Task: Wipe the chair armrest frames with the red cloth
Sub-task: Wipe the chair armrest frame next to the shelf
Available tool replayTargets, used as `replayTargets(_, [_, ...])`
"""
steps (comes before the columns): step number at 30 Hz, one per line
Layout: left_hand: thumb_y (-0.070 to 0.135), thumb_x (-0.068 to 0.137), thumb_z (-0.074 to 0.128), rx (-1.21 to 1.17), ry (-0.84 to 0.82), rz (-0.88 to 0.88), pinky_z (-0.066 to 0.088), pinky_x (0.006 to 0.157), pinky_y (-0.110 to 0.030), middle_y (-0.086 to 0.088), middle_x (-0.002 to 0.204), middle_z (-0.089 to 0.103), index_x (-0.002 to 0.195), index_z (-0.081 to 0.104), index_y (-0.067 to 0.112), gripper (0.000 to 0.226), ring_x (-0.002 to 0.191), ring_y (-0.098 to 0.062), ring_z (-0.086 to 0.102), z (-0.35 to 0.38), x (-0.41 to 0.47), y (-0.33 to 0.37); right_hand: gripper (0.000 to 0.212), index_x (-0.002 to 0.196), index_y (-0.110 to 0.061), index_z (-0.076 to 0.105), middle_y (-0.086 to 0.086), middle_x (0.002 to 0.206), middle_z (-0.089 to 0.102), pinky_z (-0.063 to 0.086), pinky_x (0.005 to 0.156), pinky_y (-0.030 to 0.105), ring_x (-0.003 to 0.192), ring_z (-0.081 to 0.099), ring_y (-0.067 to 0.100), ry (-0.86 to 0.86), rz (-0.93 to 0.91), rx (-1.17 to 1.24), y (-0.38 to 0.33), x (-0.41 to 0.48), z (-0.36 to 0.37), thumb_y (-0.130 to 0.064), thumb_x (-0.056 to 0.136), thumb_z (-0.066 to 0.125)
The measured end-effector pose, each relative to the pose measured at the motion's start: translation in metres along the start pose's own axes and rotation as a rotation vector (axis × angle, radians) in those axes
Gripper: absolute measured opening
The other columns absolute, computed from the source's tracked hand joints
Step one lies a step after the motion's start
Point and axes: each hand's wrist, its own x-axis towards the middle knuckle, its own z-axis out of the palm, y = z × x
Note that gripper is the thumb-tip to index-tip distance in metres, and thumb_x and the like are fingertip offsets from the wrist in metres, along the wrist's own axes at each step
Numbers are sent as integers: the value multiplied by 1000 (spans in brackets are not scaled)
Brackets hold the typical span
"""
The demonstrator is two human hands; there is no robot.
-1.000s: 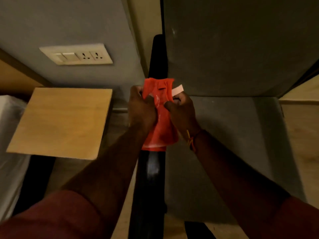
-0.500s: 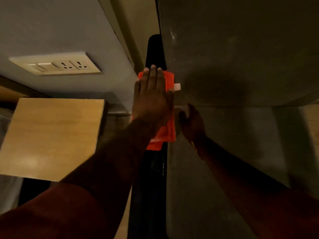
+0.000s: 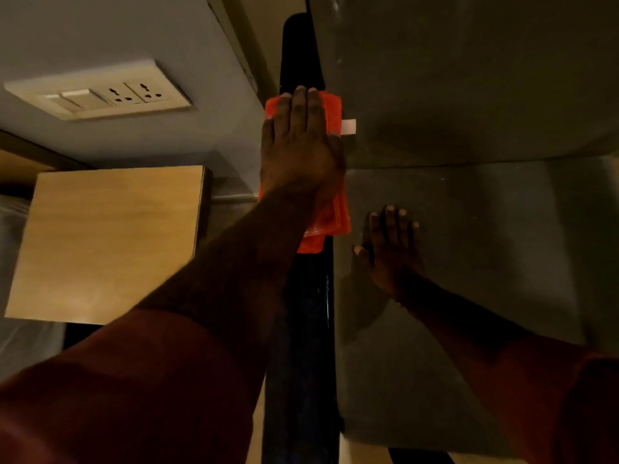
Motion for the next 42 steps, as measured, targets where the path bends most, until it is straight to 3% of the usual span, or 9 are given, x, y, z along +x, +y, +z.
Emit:
replayTargets(14, [45,95,32,7,10,9,7,123,-45,-11,167,15,158,14,10,74,154,-29,11,7,-187,12,77,153,-11,10,20,162,6,0,118,58,148,-1,42,-39,1,-37,-12,-136,24,-51,94,39])
replayTargets(24, [45,96,31,17,-28,17,7,124,-46,-11,167,10,158,12,9,74,155,-28,7,17,-301,13,74,153,-16,-1,17,163,-4,-5,120,56,148,-10,37,-112,-23,-31,-21,-240,66,-48,95,33])
replayTargets(29, [46,96,29,5,-24,24,3,123,-45,-12,167,12,158,13,10,73,155,-29,8,28,-362,7,79,151,-22,-9,8,161,-16,-31,109,43,145,-22,27,-110,34,-37,-31,-285,88,-55,93,33])
replayTargets(33, [46,97,30,-10,-9,8,4,121,-44,-12,166,16,158,17,11,72,154,-29,11,38,-397,5,77,153,-18,5,16,163,1,-2,119,54,149,-4,37,-125,28,1,-41,-316,85,-42,93,46])
replayTargets(36, [45,97,31,-20,5,9,6,122,-44,-11,166,17,157,18,12,71,154,-29,13,44,-420,3,61,148,-11,27,18,157,24,23,117,49,145,23,36,-237,168,368,-64,-320,56,-31,95,49])
replayTargets(38, [45,97,30,-19,0,8,8,123,-44,-10,167,15,157,18,12,70,155,-27,11,47,-434,2,31,124,-4,53,24,124,57,43,94,47,112,56,38,-203,301,1005,-87,-323,18,-19,98,46])
replayTargets(39, [46,98,27,-28,-6,3,7,123,-44,-9,167,14,158,17,12,69,155,-26,9,46,-439,4,22,109,-4,59,26,104,62,46,82,47,92,60,37,-110,318,1289,-97,-329,-3,-15,99,43])
replayTargets(40, [47,99,23,-42,-16,-3,5,124,-43,-9,167,11,158,16,13,69,155,-25,6,45,-442,3,21,98,-7,61,27,93,62,47,75,47,82,59,36,-19,300,1423,-105,-334,-19,-16,99,42])
replayTargets(42, [49,99,12,-128,-56,-9,-3,124,-40,-6,168,5,159,11,16,68,155,-21,-2,36,-442,3,21,89,-18,60,22,89,62,50,73,46,79,59,34,87,194,1400,-118,-346,-47,-25,99,43])
